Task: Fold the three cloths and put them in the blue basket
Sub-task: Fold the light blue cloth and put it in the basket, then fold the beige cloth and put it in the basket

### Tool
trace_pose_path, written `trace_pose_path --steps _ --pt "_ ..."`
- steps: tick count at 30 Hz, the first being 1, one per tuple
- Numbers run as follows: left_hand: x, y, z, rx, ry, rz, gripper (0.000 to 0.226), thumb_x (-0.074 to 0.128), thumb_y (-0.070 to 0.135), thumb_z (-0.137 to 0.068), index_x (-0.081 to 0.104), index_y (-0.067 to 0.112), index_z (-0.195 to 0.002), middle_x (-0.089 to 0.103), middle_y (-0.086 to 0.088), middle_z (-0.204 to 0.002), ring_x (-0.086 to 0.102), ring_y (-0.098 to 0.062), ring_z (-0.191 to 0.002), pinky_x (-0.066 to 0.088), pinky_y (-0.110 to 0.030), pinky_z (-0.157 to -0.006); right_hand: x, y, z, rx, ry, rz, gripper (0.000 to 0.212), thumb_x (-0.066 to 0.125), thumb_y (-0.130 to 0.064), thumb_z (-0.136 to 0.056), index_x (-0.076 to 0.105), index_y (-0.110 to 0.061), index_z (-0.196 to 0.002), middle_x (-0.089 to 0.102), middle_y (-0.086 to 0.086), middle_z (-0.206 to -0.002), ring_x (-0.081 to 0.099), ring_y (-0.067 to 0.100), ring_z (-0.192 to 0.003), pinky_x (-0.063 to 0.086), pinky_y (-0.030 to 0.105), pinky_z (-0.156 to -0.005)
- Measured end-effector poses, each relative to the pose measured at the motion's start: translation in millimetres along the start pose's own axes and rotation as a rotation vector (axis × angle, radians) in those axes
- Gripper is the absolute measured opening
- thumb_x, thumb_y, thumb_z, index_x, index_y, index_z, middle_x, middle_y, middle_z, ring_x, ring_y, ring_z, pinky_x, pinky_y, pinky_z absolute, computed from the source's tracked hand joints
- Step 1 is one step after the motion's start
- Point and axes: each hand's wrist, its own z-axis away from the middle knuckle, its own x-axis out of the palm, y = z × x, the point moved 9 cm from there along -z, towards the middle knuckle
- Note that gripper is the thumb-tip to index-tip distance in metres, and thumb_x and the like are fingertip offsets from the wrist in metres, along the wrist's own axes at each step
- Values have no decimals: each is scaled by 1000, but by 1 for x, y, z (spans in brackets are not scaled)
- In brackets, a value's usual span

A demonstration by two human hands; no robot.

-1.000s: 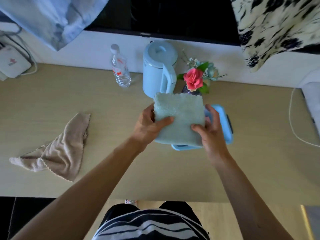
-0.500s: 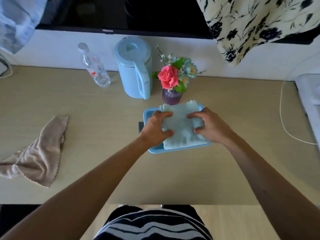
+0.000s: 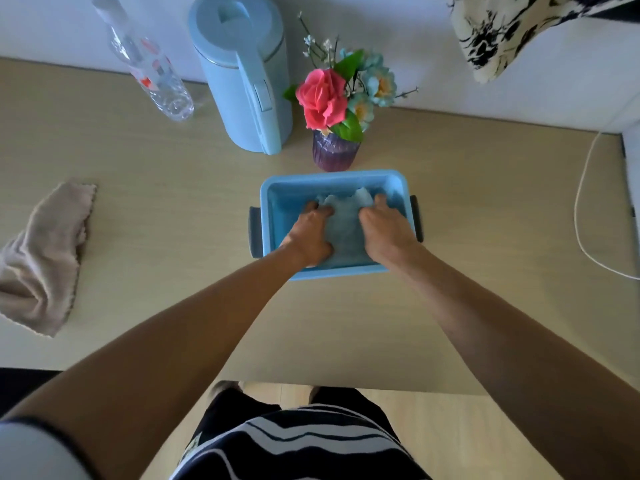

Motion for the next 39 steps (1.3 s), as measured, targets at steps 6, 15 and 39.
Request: trace_pose_path --steps 6,15,39 --pt "1 1 4 -17 22 -70 82 78 12 -73 40 18 -146 30 -12 -144 52 -38 -120 44 -39 -103 -11 -8 1 -31 125 147 42 72 2 -77 64 -4 -118 28 18 -148 53 34 -119 50 40 -88" --pt "-8 30 2 275 149 -603 68 77 58 -68 64 21 -123 44 -6 -127 38 -28 -123 37 -40 -106 9 -17 -13 -227 51 330 42 65 -10 -86 62 -10 -129 43 12 -145 42 30 -133 34 40 -110" --pt "-76 25 51 164 201 -152 66 80 40 -73 57 12 -128 56 -11 -122 60 -31 -110 49 -40 -89 -35 -11 4 -59 119 -384 67 84 -29 -72 55 -14 -130 57 9 -125 60 29 -114 50 44 -94"
